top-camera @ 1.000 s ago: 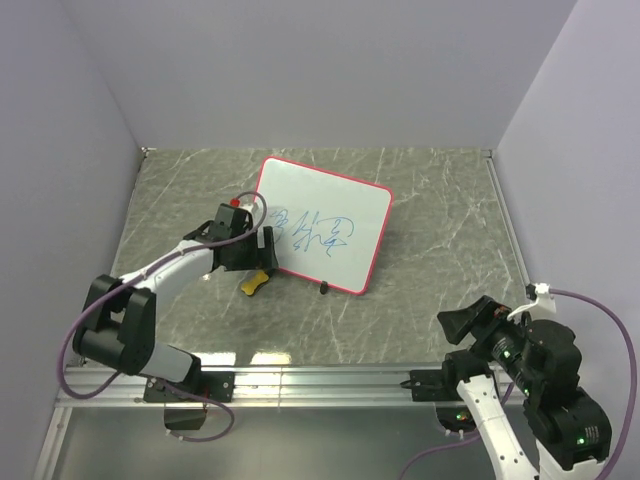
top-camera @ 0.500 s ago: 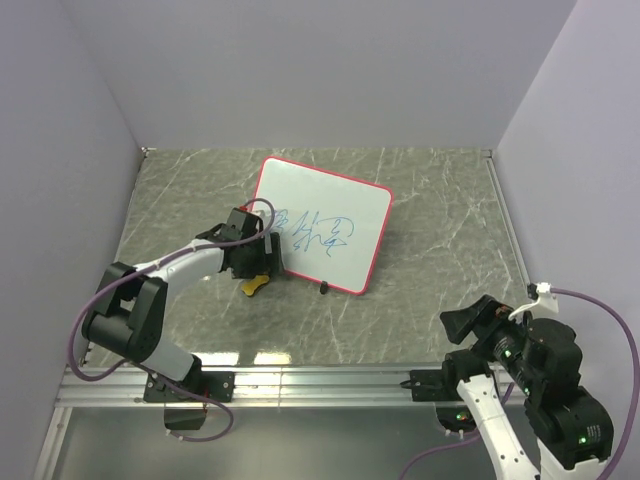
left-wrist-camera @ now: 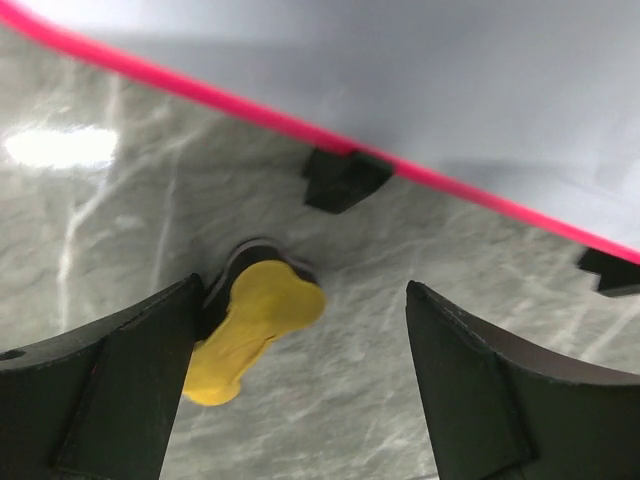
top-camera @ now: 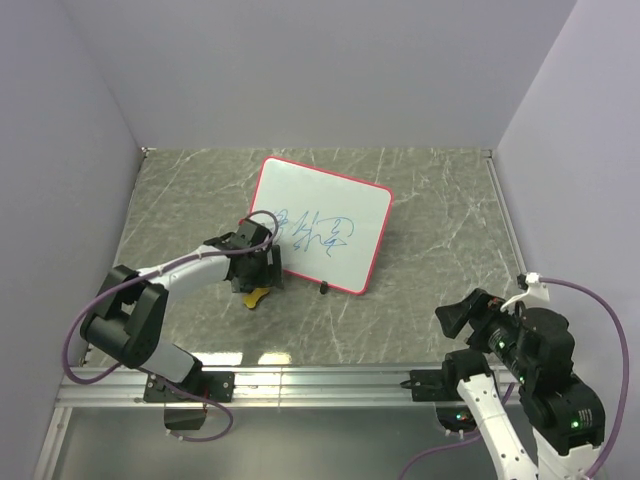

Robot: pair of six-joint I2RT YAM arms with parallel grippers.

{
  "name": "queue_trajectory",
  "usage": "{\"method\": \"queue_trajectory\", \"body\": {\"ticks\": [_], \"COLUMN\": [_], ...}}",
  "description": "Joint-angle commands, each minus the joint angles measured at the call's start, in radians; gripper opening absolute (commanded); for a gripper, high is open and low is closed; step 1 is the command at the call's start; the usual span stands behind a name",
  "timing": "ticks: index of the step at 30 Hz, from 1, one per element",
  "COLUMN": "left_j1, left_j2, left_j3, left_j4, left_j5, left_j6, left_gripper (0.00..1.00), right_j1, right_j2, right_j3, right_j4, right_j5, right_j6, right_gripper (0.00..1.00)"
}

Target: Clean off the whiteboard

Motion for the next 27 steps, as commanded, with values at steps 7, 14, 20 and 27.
{"method": "queue_trajectory", "body": {"ticks": [7, 14, 20, 27], "left_j1": [-0.034, -0.101, -0.121, -0.124], "left_j2": [-0.024, -0.040, 0.013, 0.068], "left_j3": [0.030, -0.016, 0.013, 0.024], "left_j4": [-0.128, -0.105, -0.110, -0.112], "left_j5": [-0.102, -0.090, -0.104, -0.110], "left_j6": [-0.049, -0.096, -0.112, -0.119], "left_gripper": [0.84, 0.67, 0.52, 0.30], "right_j1": [0.005, 0.005, 0.007, 0.007], "right_j2": [0.030, -0.007, 0.002, 0.013], "right_j3": [-0.019, -0.048, -0.045, -0.037], "right_j4": [0.083, 0.083, 0.085, 0.085], "right_j5": [-0.030, -0.024, -0.033, -0.030], "right_j6": [-0.040, -0.033, -0.041, -0.040], "right_gripper": [0.94, 0.94, 0.94, 0.94]}}
